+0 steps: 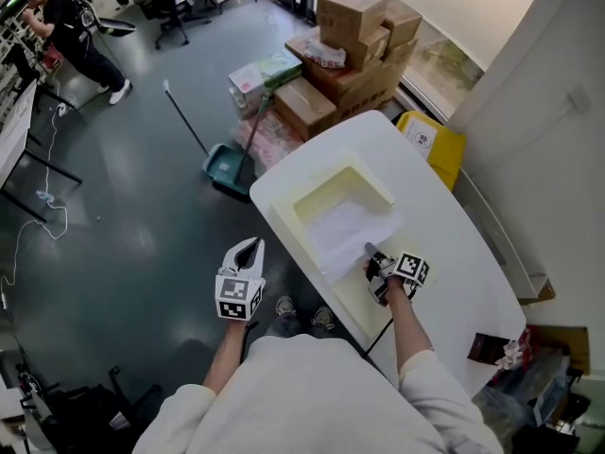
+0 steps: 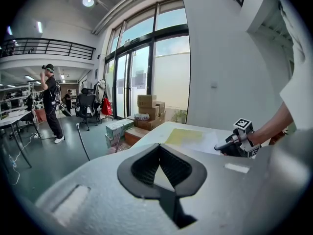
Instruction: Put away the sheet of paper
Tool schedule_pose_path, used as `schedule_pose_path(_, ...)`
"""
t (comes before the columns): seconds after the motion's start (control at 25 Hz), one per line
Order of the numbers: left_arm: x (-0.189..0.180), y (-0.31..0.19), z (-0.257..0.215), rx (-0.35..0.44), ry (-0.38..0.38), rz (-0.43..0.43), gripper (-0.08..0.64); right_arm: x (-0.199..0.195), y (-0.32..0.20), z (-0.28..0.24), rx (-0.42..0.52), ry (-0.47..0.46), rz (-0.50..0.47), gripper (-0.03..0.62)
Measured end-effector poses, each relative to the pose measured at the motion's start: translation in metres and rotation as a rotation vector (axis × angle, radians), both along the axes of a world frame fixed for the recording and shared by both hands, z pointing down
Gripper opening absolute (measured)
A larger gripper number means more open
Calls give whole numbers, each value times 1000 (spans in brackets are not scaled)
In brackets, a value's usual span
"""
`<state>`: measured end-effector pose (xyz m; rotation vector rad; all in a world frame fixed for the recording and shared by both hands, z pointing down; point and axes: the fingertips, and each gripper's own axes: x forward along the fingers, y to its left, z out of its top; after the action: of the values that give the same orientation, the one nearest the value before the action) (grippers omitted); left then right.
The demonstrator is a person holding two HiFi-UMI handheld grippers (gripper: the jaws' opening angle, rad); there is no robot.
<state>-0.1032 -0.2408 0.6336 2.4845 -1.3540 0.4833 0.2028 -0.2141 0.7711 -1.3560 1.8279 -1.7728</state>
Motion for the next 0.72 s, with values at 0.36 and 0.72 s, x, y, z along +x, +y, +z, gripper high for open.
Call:
schedule_pose_path(0.36,-9,-1,1,-1,-17,-23,6,-15,-26,6,-7,-25,8,3)
schedule_pose_path(0.72,-19,-5,4,-11,-22,-50,6,-26,-51,8,-6,-37,12,2)
